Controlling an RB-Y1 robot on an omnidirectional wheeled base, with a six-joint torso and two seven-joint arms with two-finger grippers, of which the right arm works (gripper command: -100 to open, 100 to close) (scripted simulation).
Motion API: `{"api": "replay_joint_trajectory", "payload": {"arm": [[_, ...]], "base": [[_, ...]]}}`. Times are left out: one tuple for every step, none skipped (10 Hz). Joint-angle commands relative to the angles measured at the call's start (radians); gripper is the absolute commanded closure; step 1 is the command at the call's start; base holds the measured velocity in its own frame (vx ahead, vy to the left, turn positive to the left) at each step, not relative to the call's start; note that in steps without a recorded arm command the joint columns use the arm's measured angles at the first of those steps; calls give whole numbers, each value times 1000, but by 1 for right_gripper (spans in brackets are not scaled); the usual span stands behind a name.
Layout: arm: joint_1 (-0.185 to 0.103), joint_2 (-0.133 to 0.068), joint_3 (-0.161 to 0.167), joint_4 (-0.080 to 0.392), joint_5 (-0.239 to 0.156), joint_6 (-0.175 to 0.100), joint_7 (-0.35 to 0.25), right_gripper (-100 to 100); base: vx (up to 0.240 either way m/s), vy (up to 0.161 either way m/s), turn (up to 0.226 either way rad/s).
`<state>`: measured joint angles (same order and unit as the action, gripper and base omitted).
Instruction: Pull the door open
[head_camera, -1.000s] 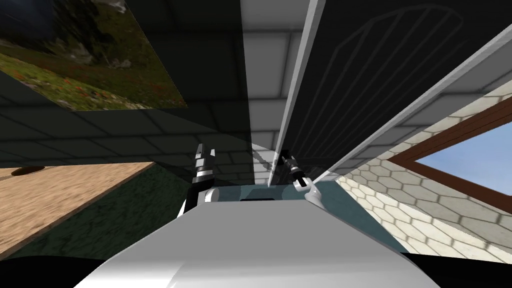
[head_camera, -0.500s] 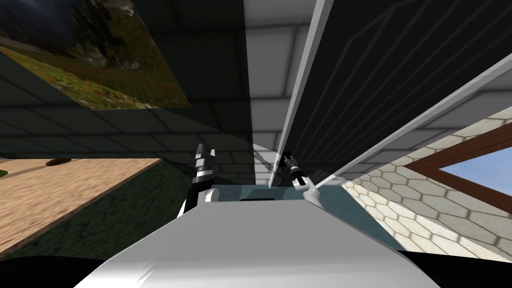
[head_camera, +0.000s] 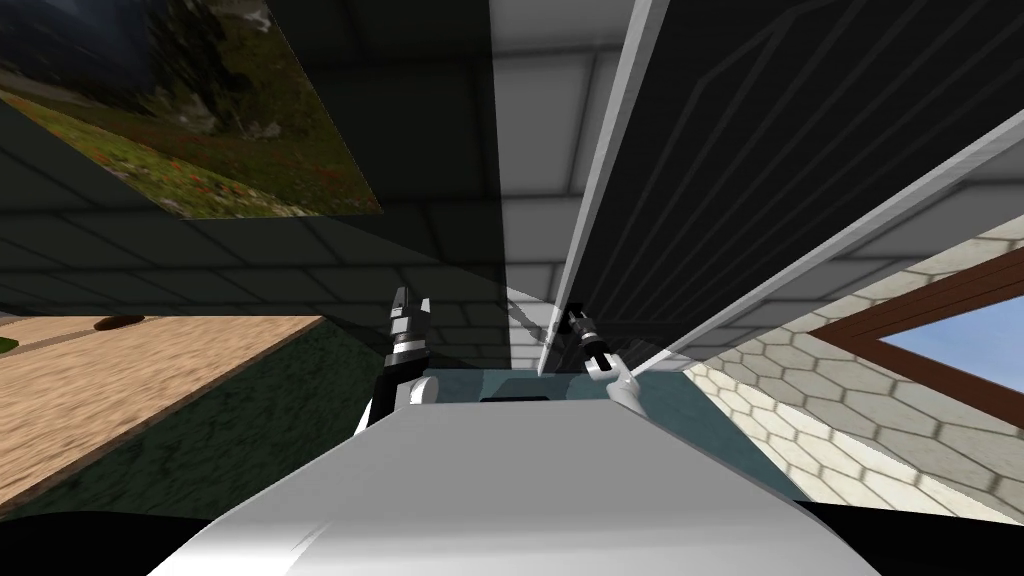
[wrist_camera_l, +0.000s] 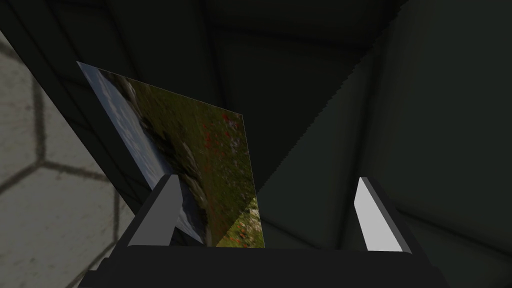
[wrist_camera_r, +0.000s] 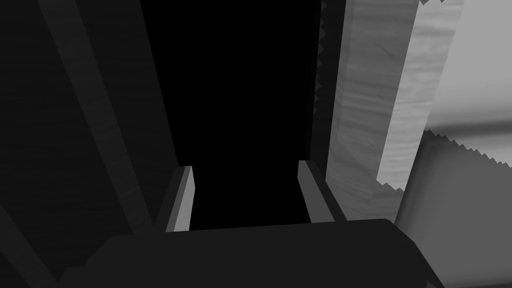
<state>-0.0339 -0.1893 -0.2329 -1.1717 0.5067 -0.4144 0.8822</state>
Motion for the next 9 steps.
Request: {"api": "replay_joint_trajectory", "payload": {"arm": [[-3,0,2,4,-14,-1,-31,100],[-5,-1,3,7,-25,-2,-53,100],[-7,-2,4,10,-38,-2,-78,100],[-10,-3,5,13,-50,-3,-102,100],[-12,-4,6,17,-64,-4,-128,100],[-16,-5,7,21,-82,-4,-158,100],[-19,-7,9,26,-101,-5,-185,100],[-19,-7,9,26,-101,-5,-195,100],[-22,-8,10,31,-119,-6,-229,100]], "base": [[-29,-15,50],[-31,-24,60],[-42,-30,69],[-48,-21,66],[-50,-13,53],[-52,-21,69],[-61,-31,91],[-43,-24,49],[-40,-22,55]]}}
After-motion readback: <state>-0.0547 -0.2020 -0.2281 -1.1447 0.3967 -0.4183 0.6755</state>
